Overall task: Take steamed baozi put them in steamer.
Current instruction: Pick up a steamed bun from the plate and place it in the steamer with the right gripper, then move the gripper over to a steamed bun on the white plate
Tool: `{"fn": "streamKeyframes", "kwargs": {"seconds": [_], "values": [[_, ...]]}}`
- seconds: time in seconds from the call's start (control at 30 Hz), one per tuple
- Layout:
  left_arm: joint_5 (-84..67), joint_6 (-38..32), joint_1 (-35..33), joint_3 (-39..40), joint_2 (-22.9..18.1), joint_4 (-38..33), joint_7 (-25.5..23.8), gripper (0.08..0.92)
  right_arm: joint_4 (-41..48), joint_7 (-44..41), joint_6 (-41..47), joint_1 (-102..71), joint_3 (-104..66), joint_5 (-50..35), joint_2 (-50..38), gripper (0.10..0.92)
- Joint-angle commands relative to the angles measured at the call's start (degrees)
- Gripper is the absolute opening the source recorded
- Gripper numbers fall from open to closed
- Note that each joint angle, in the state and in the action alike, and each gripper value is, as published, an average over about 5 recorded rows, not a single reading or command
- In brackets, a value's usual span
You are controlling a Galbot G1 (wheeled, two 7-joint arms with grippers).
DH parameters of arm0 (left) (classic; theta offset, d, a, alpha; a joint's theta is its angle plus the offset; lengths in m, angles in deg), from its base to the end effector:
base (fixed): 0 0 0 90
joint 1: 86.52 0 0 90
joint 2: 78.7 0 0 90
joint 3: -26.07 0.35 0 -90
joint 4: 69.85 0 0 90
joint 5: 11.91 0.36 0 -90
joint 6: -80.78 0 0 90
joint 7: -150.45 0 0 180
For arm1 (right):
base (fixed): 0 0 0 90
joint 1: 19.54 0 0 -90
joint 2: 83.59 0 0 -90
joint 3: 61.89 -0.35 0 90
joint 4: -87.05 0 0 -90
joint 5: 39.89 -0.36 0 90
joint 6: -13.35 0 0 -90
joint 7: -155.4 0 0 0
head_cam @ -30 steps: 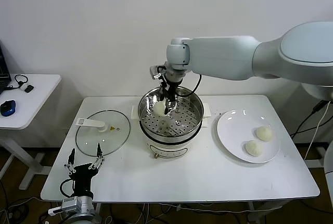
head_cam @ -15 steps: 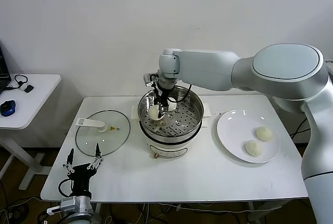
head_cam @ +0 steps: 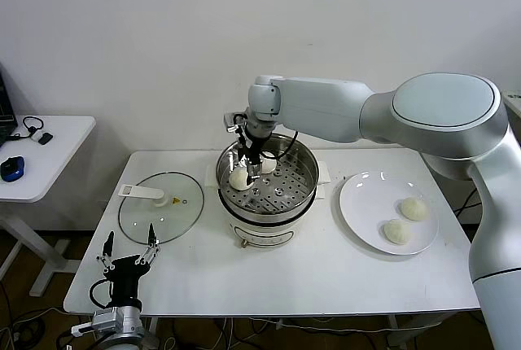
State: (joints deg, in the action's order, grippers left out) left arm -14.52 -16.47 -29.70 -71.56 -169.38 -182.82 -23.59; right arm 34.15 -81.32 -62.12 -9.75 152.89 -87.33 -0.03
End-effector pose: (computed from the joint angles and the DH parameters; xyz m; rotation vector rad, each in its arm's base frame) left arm 0.1600 0.0415 -0.3556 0.3556 -3.0724 -0.0270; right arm 0.6093 0.1707 -0.0611 1.5371 -1.3190 1.4193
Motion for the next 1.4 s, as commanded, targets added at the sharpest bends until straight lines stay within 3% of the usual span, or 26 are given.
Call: {"fn": "streamKeyframes", "kwargs": {"seconds": [0.03, 0.33, 0.7, 1.03, 1.4], "values": [[0.3, 0.2, -0.5, 0.2, 0.1, -0.9, -0.1, 0.823, -3.5, -2.8, -1.1, 7.8, 3.1, -2.7, -4.6, 0.823], [0.8, 0.2, -1.3, 0.5, -0.1, -1.6, -0.1, 0.823, -11.4, -6.8, -5.3, 15.2, 9.2, -1.4, -16.5, 0.823], [2.0, 0.5, -1.6, 1.1, -1.0, -2.1, 0.0, 0.823, -18.9, -7.3, -10.1, 14.3, 12.8, 9.4, -31.7, 0.823], [2.8, 0.7, -1.6, 1.5, -1.9, -1.9, -0.1, 0.823, -18.3, -6.8, -13.4, 6.5, 10.0, 18.9, -41.7, 0.823], [3.0, 0.6, -1.4, 1.5, -2.1, -1.4, 0.0, 0.823, -15.0, -5.6, -13.2, -4.6, 3.6, 24.9, -46.8, 0.823]]}}
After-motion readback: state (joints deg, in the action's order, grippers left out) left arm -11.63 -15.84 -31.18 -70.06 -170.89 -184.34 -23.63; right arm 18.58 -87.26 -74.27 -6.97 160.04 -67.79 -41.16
